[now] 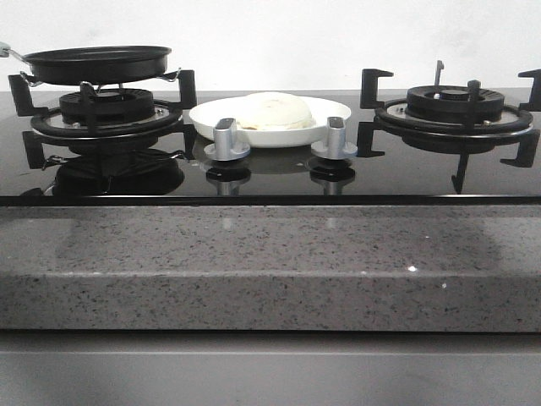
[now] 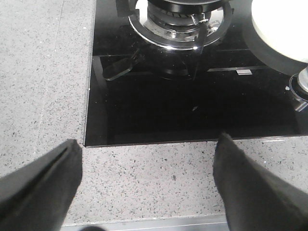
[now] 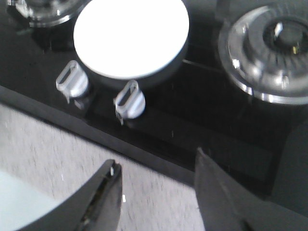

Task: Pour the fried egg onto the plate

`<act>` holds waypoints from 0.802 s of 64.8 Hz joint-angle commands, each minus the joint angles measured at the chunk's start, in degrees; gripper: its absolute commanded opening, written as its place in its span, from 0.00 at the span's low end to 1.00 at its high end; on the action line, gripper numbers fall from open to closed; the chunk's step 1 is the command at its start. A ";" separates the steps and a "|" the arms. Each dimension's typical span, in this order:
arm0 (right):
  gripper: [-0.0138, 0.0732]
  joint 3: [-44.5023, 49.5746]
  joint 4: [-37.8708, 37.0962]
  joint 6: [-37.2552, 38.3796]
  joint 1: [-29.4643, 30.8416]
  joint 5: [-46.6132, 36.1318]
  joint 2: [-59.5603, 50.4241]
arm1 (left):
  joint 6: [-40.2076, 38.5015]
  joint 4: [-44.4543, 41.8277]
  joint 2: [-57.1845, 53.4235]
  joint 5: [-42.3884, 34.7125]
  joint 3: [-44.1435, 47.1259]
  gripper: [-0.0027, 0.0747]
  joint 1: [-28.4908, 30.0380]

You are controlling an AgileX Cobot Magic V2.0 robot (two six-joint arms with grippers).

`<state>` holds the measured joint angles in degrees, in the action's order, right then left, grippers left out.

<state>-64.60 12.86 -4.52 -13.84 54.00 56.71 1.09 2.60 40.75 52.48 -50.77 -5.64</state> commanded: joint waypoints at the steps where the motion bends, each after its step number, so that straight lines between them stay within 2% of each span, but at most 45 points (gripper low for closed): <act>1: 0.60 3.69 -0.86 -0.72 -0.19 -5.01 -5.37 | -0.48 0.52 -0.06 -3.49 -1.50 0.75 -0.40; 19: 0.60 17.01 -4.10 -0.72 -0.19 -5.49 -19.66 | -0.48 0.52 -0.06 -3.49 -1.50 0.75 -0.40; 32: 0.57 21.69 -6.04 -0.72 -0.19 -5.50 -27.78 | -0.48 0.52 -0.06 -3.49 -1.50 0.74 -0.40; 36: 0.51 22.28 -6.38 -0.72 -0.19 -5.44 -29.06 | -0.48 0.52 -0.06 -3.49 -1.50 0.68 -0.40; 42: 0.35 22.60 -6.45 -0.72 -0.19 -5.44 -30.06 | -0.48 0.52 -0.06 -3.49 -1.50 0.54 -0.40; 52: 0.14 22.71 -6.45 -0.72 -0.19 -5.44 -30.06 | -0.48 0.66 -0.06 -3.49 -1.50 0.25 -0.40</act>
<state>-40.64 6.90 -4.73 -13.84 52.38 26.40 1.09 2.60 40.75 52.48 -50.77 -5.64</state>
